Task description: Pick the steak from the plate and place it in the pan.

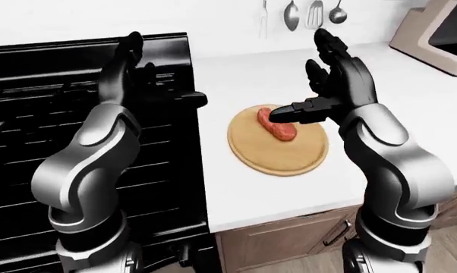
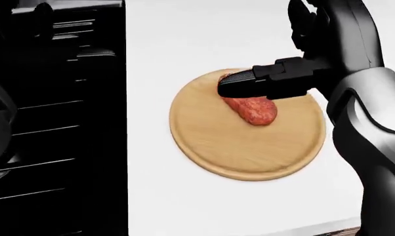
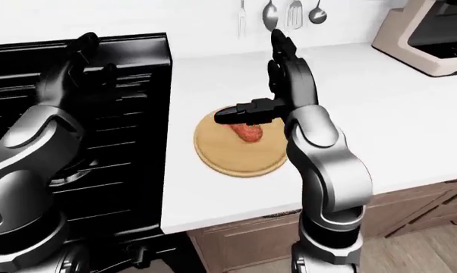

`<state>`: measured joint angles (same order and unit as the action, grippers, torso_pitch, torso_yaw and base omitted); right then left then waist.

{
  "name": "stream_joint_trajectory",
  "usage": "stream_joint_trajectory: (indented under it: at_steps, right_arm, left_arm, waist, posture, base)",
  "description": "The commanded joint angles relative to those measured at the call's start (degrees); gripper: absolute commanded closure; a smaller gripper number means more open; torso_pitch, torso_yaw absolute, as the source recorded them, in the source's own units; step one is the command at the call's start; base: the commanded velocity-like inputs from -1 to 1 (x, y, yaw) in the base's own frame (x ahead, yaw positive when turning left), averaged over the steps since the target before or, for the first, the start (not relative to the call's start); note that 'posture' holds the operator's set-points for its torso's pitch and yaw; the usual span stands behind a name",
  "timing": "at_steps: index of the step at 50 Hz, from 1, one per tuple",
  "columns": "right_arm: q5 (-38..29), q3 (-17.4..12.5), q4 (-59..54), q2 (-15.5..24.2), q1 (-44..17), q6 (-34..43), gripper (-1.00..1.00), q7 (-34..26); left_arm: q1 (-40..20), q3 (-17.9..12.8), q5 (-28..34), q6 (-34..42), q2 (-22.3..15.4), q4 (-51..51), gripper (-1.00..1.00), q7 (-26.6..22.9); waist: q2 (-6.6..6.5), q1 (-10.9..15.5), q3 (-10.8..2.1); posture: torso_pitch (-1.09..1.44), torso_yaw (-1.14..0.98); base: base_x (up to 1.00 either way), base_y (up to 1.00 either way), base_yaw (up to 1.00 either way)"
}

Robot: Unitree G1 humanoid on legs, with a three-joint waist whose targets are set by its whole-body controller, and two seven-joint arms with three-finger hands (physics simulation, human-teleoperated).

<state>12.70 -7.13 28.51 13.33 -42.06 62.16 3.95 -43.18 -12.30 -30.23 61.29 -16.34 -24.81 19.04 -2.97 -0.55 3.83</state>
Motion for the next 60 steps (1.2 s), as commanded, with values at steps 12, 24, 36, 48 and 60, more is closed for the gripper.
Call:
stream_joint_trajectory:
  at_steps: [12,24,36,48,60]
  right_arm:
    - [-2.5,-0.5,1.7,-0.2,-2.6,-0.1,-1.00,-0.5]
    - [-6.2,0.8,2.2,0.3,-2.5,0.6,-1.00,-2.9]
    - [-15.2,3.5,1.7,6.3,-5.5,6.1,-1.00,-12.7]
    - [-32.1,7.7,1.3,14.2,-12.9,13.5,-1.00,-36.6]
    - [-57.6,11.0,-5.7,14.1,-15.5,-3.4,-1.00,-65.6]
  left_arm:
    - [-2.1,0.1,-0.4,-1.6,-0.3,-1.6,-1.00,-0.3]
    - [-1.9,0.3,-0.4,-1.6,-0.1,-1.8,-1.00,-0.2]
    - [-2.0,0.3,-0.8,-0.7,0.2,-2.7,-1.00,-0.2]
    - [-2.7,-0.5,-3.3,0.5,-0.3,-3.9,-1.00,1.4]
    - [-3.7,-1.4,-7.1,1.0,-1.8,-4.0,-1.00,3.5]
  waist:
    - [3.01,1.0,-2.41]
    - [2.01,0.6,-2.50]
    - [1.89,0.9,-2.66]
    - [1.85,0.7,-2.13]
    - [1.21,0.3,-1.85]
  posture:
    - [0.00,0.00]
    - [0.00,0.00]
    - [0.00,0.00]
    - [0.00,0.00]
    - [0.00,0.00]
  base:
    - [-0.09,0.00,0.00]
    - [0.00,0.00,0.00]
    - [0.00,0.00,0.00]
    - [0.00,0.00,0.00]
    - [0.00,0.00,0.00]
